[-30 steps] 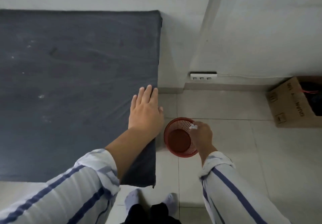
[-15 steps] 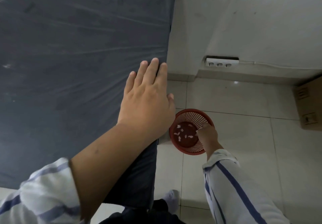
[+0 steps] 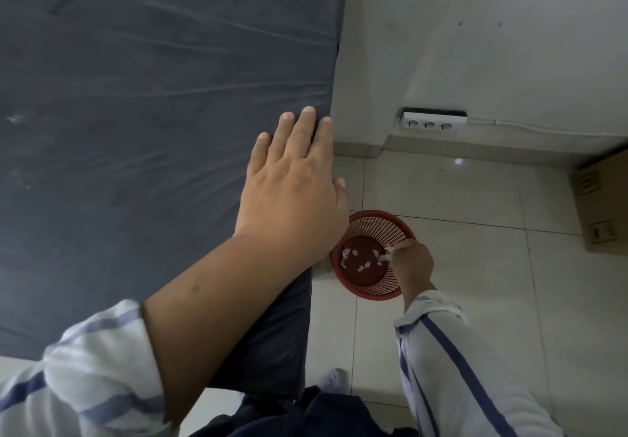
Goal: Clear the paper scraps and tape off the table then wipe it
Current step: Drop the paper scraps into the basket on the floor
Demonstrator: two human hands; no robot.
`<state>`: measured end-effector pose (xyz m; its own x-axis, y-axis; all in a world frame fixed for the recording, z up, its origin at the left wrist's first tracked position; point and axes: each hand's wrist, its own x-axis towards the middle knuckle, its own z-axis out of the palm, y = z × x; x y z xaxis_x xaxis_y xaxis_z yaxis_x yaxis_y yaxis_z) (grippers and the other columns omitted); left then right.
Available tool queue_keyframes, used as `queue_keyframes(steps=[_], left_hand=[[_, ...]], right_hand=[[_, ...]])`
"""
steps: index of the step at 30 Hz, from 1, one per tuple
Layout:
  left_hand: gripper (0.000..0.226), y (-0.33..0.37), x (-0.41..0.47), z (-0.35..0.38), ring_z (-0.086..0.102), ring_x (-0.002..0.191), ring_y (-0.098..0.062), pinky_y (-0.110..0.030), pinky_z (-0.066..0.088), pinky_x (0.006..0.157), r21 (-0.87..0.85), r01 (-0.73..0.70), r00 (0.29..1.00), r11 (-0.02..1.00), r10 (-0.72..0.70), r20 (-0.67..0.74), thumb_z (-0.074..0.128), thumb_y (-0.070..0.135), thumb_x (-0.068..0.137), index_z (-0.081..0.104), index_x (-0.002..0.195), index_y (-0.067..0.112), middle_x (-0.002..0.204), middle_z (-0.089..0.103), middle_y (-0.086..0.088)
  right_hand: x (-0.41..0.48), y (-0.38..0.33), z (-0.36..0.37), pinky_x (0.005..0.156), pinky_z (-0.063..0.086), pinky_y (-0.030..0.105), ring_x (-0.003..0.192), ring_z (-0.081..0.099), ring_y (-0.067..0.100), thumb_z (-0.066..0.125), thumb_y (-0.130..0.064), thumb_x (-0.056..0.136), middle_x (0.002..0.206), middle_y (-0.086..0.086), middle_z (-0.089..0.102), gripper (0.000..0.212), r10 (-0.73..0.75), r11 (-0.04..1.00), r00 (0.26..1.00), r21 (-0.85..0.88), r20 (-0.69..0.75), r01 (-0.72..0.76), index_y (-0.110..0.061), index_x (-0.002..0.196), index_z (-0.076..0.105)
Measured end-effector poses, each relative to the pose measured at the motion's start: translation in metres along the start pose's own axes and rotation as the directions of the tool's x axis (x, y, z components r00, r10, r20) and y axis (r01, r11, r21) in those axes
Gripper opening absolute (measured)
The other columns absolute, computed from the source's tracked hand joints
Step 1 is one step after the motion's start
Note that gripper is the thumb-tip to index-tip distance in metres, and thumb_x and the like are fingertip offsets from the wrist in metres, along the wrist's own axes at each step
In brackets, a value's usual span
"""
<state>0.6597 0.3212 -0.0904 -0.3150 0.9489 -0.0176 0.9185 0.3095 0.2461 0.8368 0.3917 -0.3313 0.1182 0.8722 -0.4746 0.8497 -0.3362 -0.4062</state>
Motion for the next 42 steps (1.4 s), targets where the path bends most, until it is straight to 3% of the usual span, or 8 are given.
queue_keyframes(steps=[6, 14, 19, 25, 30, 34, 39, 42], left_hand=[[0.066, 0.000, 0.000, 0.001, -0.010, 0.145, -0.018, -0.035, -0.009, 0.114, -0.001, 0.003, 1.000, 1.000, -0.003, -0.002, 0.036, 0.034, 0.096, 0.001, 0.150, 0.020, 0.159, -0.005, 0.001], [0.066, -0.001, 0.001, 0.001, -0.009, 0.146, -0.019, -0.037, -0.007, 0.115, -0.004, -0.004, 1.000, 1.000, 0.004, 0.003, 0.036, 0.034, 0.095, 0.002, 0.150, 0.019, 0.159, -0.003, -0.001], [0.066, -0.001, 0.001, -0.001, -0.009, 0.146, -0.020, -0.039, -0.006, 0.117, -0.009, -0.001, 1.000, 1.000, 0.002, 0.015, 0.036, 0.033, 0.095, 0.002, 0.150, 0.018, 0.159, -0.003, -0.001], [0.067, 0.001, 0.000, -0.003, -0.009, 0.146, -0.021, -0.039, -0.006, 0.116, -0.002, -0.003, 1.000, 1.000, 0.003, 0.026, 0.036, 0.033, 0.095, 0.001, 0.150, 0.017, 0.159, -0.003, -0.002], [0.067, 0.000, 0.000, -0.002, -0.009, 0.146, -0.021, -0.039, -0.006, 0.116, -0.008, -0.002, 1.000, 1.000, 0.002, 0.022, 0.037, 0.033, 0.095, 0.002, 0.150, 0.017, 0.159, -0.003, -0.002], [0.067, 0.000, 0.001, 0.000, -0.010, 0.146, -0.021, -0.039, -0.007, 0.115, -0.011, -0.003, 1.000, 1.000, 0.003, 0.021, 0.037, 0.034, 0.095, 0.001, 0.150, 0.018, 0.159, -0.004, -0.002], [0.068, -0.001, 0.001, 0.001, -0.010, 0.146, -0.021, -0.039, -0.008, 0.115, -0.013, -0.004, 1.000, 1.000, 0.004, 0.017, 0.036, 0.035, 0.095, 0.001, 0.150, 0.018, 0.159, -0.004, -0.002], [0.067, -0.001, 0.001, 0.001, -0.010, 0.146, -0.021, -0.039, -0.007, 0.116, -0.016, -0.003, 1.000, 1.000, 0.003, 0.018, 0.036, 0.035, 0.095, 0.001, 0.150, 0.018, 0.159, -0.005, -0.002]], right_hand=[[-0.003, 0.001, 0.000, 0.081, 0.046, 0.030, 0.101, 0.062, 0.031, 0.040, -0.002, 0.091, 0.113, 0.013, 0.066, 0.034, -0.003, 1.000, 1.000, 0.002, 0.013, 0.003, -0.011, 0.113, 0.064], [-0.006, -0.002, -0.006, 0.090, 0.044, 0.030, 0.110, 0.057, 0.029, 0.049, -0.005, 0.090, 0.120, 0.012, 0.062, 0.029, -0.003, 1.000, 1.000, 0.019, 0.026, 0.003, -0.008, 0.118, 0.059], [-0.014, -0.008, -0.016, 0.072, 0.046, 0.025, 0.084, 0.058, 0.022, 0.064, -0.008, 0.083, 0.103, 0.007, 0.065, 0.026, 0.010, 0.995, 0.998, 0.102, 0.064, -0.016, -0.008, 0.109, 0.062], [-0.019, -0.013, -0.025, 0.091, 0.046, 0.034, 0.103, 0.060, 0.029, 0.050, 0.000, 0.086, 0.113, 0.010, 0.065, 0.029, 0.029, 0.980, 1.000, 0.195, 0.006, -0.029, -0.012, 0.107, 0.065], [-0.018, -0.019, -0.023, 0.087, 0.045, 0.027, 0.105, 0.060, 0.029, 0.044, -0.001, 0.089, 0.115, 0.013, 0.065, 0.029, -0.024, 0.995, 1.000, 0.098, -0.013, 0.025, -0.007, 0.105, 0.067], [-0.018, -0.017, -0.022, 0.074, 0.040, 0.022, 0.097, 0.062, 0.028, 0.044, -0.010, 0.091, 0.107, 0.010, 0.069, 0.029, -0.051, 0.999, 0.999, 0.008, 0.004, 0.051, -0.012, 0.098, 0.072], [-0.017, -0.019, -0.021, 0.088, 0.045, 0.030, 0.104, 0.060, 0.028, 0.045, -0.025, 0.095, 0.115, 0.009, 0.066, 0.028, -0.052, 0.998, 0.997, -0.044, 0.053, 0.054, -0.018, 0.111, 0.067], [-0.011, -0.022, -0.018, 0.090, 0.045, 0.033, 0.109, 0.058, 0.029, 0.040, -0.022, 0.097, 0.123, 0.009, 0.061, 0.032, -0.018, 0.999, 0.994, -0.036, 0.106, 0.022, -0.021, 0.121, 0.061]])
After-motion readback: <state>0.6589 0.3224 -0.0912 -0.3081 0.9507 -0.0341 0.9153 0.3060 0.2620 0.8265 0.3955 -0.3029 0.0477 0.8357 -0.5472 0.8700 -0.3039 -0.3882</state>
